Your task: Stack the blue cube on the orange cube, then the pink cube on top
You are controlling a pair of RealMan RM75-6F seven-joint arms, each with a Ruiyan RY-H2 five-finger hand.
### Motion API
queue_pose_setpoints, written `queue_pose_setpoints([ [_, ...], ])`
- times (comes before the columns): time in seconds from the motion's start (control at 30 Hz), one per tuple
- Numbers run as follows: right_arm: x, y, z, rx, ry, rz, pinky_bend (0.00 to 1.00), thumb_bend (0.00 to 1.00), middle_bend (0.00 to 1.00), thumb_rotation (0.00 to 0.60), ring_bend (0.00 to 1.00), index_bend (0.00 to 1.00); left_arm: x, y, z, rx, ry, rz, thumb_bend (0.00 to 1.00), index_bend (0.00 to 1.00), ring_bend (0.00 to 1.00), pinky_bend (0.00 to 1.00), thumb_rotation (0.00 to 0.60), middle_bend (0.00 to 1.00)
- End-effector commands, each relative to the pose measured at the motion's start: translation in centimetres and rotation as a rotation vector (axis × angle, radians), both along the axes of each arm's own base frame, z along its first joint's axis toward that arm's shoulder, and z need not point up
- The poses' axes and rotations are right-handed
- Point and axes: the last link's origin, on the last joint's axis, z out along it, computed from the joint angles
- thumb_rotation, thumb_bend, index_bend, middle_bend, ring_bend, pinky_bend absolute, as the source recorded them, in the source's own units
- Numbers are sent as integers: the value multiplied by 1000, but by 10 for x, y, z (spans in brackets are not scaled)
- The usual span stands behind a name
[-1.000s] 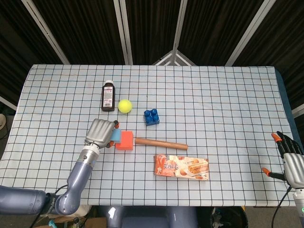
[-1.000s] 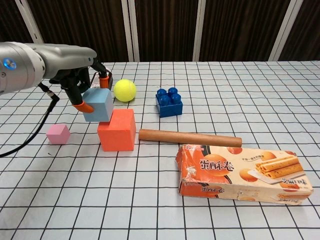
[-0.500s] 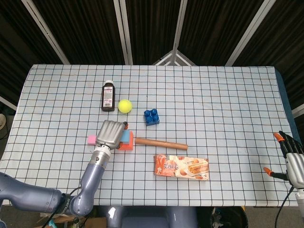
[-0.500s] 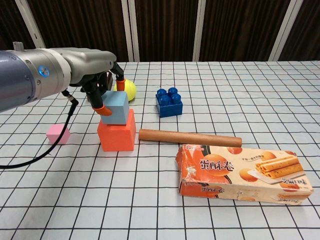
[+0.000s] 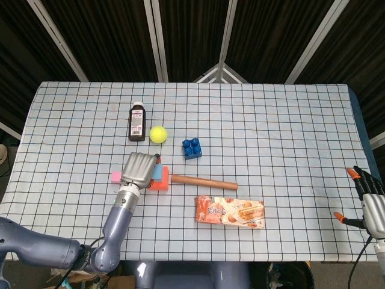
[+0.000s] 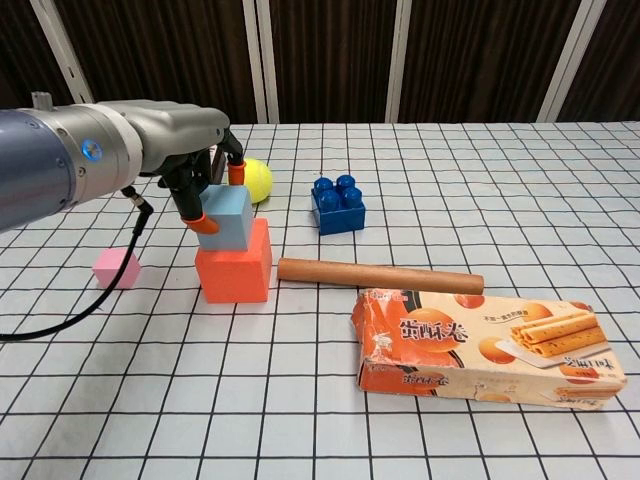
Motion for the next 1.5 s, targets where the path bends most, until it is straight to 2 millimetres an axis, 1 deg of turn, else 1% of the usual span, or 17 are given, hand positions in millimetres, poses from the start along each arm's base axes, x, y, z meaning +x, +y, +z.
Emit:
queue_pose_setpoints([
  [0.03,0,0,0,-1,0,-1,103,129,7,600,29,0,0,0,0,-2,-4,0,290,415,811,862,600,845],
  [0.33,0,0,1,-3,-1,3,103,128,7,600,29,0,1,-2,3,4,-6,-3,290,416,812,862,600,846],
  [0.57,1,1,1,-5,-3,2,103,128,7,600,29,0,-1,-3,5,14,5,-2,290,417,813,863,600,847],
  [0.93,0,1,1,-4,-4,-2,103,128,7,600,29,0,-5,-3,2,8,8,3,290,417,813,863,600,846],
  [1.2,0,1,2,-6,-5,-2,103,128,7,600,29,0,-6,-2,0,-5,1,1,290,327,813,863,600,846],
  [1.43,0,1,2,-6,-4,-3,103,128,7,600,29,0,-6,-3,0,-12,2,-6,290,329,813,863,600,846],
  [1.5,0,1,2,-7,-5,-3,103,128,7,600,29,0,-6,-3,0,-13,2,-6,290,296,812,863,600,846],
])
